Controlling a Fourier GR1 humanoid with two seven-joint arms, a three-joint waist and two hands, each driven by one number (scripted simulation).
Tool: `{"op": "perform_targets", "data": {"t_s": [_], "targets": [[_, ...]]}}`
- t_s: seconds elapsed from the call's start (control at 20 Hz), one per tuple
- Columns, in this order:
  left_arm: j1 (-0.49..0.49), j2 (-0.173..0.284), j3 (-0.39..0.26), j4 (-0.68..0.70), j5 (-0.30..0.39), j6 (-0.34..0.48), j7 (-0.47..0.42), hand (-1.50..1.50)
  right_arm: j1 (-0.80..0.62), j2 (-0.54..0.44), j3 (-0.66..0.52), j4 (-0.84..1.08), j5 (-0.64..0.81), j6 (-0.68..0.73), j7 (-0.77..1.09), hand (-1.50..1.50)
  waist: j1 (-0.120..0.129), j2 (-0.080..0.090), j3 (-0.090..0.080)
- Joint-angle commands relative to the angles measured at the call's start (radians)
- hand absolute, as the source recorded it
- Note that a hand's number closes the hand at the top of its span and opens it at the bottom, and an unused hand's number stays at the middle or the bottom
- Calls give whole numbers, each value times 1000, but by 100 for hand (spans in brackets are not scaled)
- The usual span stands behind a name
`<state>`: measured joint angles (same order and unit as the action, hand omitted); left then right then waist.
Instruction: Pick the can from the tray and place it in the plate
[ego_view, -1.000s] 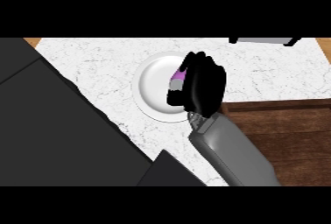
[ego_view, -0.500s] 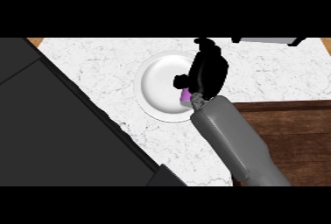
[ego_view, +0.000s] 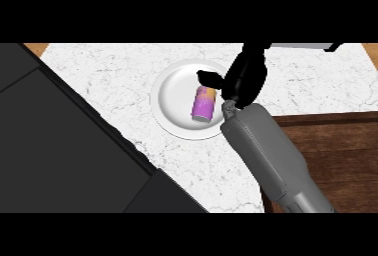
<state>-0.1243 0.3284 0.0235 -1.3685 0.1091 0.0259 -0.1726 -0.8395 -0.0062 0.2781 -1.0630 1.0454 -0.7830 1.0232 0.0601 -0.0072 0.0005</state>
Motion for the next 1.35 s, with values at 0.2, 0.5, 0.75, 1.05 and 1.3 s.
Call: {"op": "perform_targets", "data": {"t_s": [0.2, 0.5, 0.75, 1.05, 1.3], "targets": [[61, -44, -41, 30, -15, -1, 28, 0, 212, 6, 38, -178, -129, -353, -48, -150, -58, 9, 2], [64, -21, -19, 21, 1, -26, 47, 0, 468, -37, 136, -398, -168, -328, -178, -150, -86, 3, 1], [72, -62, -38, 19, -28, 15, 25, 0, 652, -155, 248, -563, -280, -325, -289, -150, -85, 6, 1], [72, -35, -24, 19, -7, -32, 55, 0, 751, -256, 271, -616, -405, -356, -386, -150, -71, 9, 1], [91, -34, -16, -13, -9, -36, 46, 0, 811, -298, 263, -620, -470, -408, -494, -150, -65, 7, 1]]}}
